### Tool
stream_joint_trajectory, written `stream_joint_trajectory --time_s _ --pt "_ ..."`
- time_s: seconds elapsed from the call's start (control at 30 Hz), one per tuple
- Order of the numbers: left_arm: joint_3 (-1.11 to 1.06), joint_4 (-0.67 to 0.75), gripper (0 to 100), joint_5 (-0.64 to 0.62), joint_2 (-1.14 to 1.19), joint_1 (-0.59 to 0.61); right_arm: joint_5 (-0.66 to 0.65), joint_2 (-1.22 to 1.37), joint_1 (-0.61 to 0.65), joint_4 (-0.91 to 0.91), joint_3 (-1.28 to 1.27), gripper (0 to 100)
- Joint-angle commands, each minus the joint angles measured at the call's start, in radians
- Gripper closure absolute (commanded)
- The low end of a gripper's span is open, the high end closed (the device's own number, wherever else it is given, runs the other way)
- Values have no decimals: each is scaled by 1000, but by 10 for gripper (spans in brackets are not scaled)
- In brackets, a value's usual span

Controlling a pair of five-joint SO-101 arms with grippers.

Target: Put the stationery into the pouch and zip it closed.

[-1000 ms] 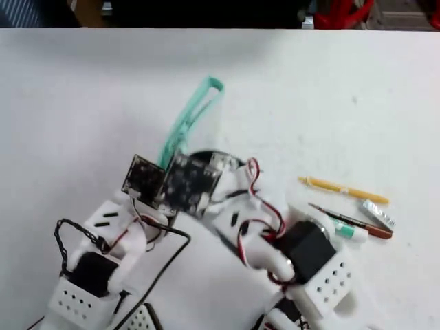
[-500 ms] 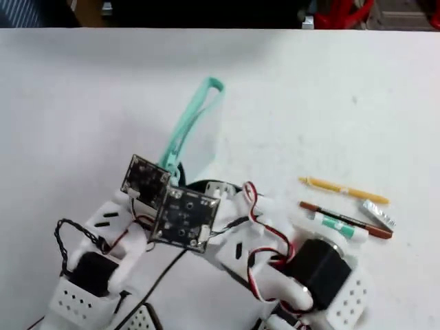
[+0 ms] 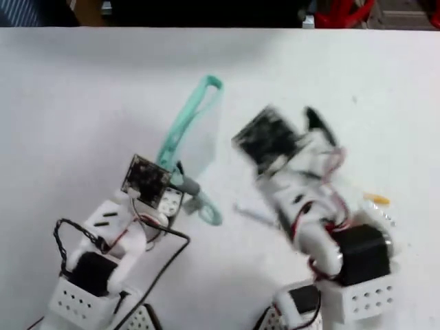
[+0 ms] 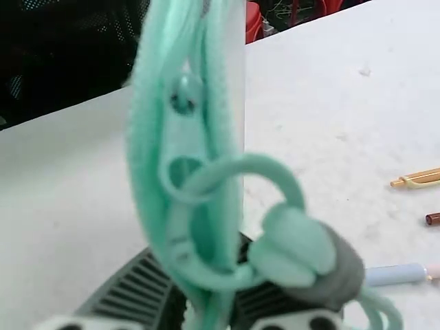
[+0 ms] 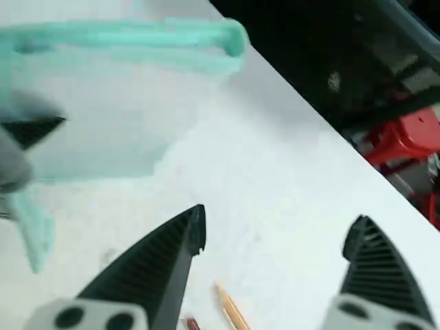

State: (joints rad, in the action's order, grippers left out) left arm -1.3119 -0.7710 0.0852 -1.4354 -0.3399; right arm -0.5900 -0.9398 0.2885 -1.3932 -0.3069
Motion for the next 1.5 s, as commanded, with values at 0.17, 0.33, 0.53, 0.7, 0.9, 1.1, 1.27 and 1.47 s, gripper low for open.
stream_joint_trajectory --time_s 0.17,0.33,0.53,0.7,0.9,1.1,1.27,1.47 --pt "-20 40 976 -8 -4 90 -80 -12 -335 -111 -160 786" --pt "-54 75 976 -5 -4 87 -279 -12 -338 -142 -301 786" --pt "-54 74 976 -5 -4 90 -287 -12 -334 -140 -397 786" --pt "-54 71 976 -5 -4 91 -287 -12 -329 -70 -479 786" --pt "-52 69 976 -5 -4 93 -285 -12 -185 110 -684 784" --pt "-52 69 976 -5 -4 93 -287 -2 -47 248 -799 786" --pt "-51 69 976 -3 -4 93 -287 1 47 255 -810 786" --pt "-51 69 976 -3 -4 93 -287 130 111 286 -806 784"
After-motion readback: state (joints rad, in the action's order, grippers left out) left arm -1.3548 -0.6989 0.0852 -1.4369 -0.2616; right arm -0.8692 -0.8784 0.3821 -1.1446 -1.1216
